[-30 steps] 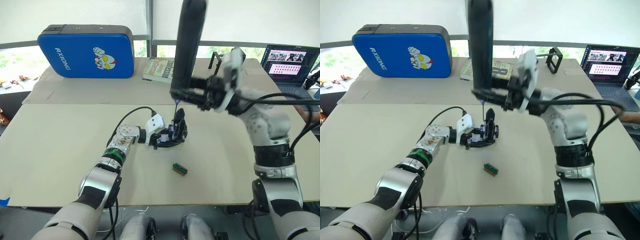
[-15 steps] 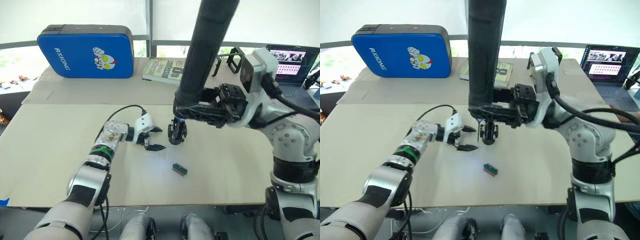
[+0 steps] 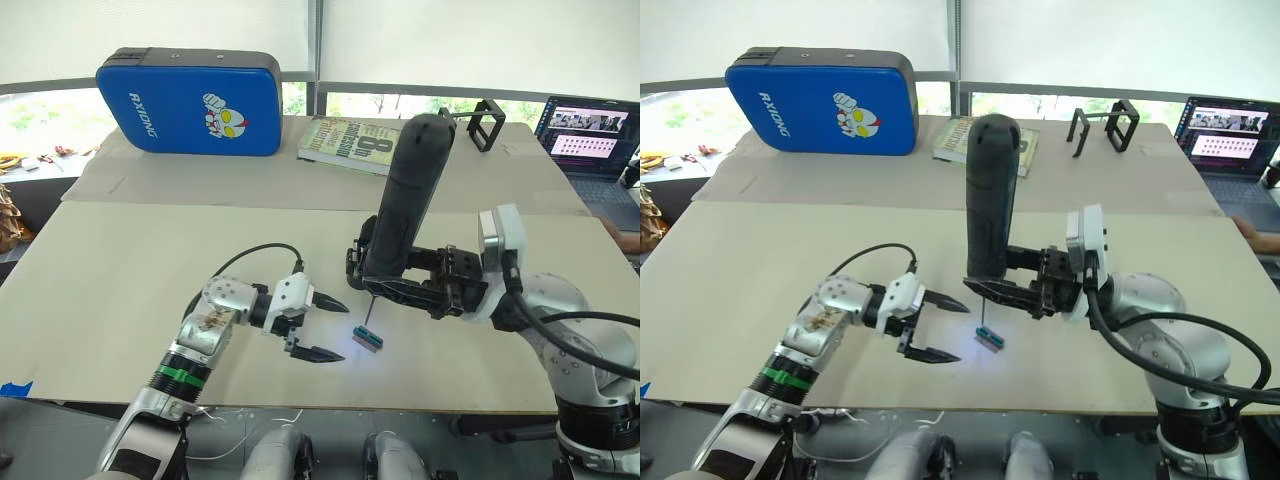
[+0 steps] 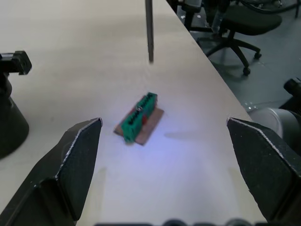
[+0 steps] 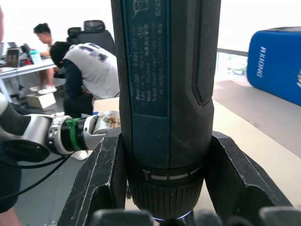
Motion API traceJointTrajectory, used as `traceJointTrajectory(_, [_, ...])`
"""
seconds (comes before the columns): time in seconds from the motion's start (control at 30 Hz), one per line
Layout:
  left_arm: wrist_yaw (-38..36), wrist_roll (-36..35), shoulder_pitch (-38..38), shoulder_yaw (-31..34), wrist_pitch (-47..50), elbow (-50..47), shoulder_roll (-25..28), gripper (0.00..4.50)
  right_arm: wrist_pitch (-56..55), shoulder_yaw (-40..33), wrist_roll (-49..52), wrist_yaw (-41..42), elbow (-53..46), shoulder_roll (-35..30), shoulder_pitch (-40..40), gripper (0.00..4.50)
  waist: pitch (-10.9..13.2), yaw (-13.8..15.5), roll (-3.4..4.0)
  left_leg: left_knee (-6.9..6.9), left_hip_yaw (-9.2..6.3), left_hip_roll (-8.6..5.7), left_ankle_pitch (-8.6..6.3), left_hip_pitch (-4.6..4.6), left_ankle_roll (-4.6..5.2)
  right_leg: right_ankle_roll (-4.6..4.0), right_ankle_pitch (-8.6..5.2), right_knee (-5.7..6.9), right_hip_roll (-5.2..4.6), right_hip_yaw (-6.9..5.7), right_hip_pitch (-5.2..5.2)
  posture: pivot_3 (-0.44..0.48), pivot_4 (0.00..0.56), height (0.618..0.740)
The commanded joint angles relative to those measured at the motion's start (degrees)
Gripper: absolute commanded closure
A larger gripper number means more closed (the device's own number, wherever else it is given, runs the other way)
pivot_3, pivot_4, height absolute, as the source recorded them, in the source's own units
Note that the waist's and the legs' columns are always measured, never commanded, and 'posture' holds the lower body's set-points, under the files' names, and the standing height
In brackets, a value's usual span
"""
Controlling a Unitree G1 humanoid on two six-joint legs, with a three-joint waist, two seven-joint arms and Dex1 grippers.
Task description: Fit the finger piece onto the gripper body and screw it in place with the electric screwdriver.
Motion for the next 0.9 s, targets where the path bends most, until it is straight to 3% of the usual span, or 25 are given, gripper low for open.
traceJointTrajectory(0.03, [2.5,0.5,-2.3,-1.3,-1.5,1.1,-2.1,0.00,-4.3,-0.8,-1.1,-1.2,-2.6,0.8,0.8,2.58,0.0,-0.1,0.00,-0.01,0.02,0.02,0.00,0.00,0.01,-0.01,0.00,-0.01,0.07,0.00,-0.01,0.000,0.150,0.740])
traceJointTrajectory(0.4, [2.9,2.2,-5.0,-4.2,-6.2,7.6,-3.6,0.00,-8.6,0.7,-5.0,-1.8,-2.1,1.5,3.9,2.58,0.0,-0.3,0.00,-0.01,0.05,0.07,0.01,0.00,0.01,-0.01,-0.01,-0.10,0.12,0.01,0.01,0.000,0.150,0.740])
traceJointTrajectory(0.9, [3.2,3.1,-5.2,-5.1,-9.0,9.6,-3.8,0.00,-8.2,2.4,-4.7,-1.7,-2.3,1.9,4.5,2.58,0.0,-0.3,0.00,-0.01,0.03,0.09,0.00,0.00,0.01,-0.02,0.00,-0.09,0.11,0.02,-0.01,0.000,0.150,0.740])
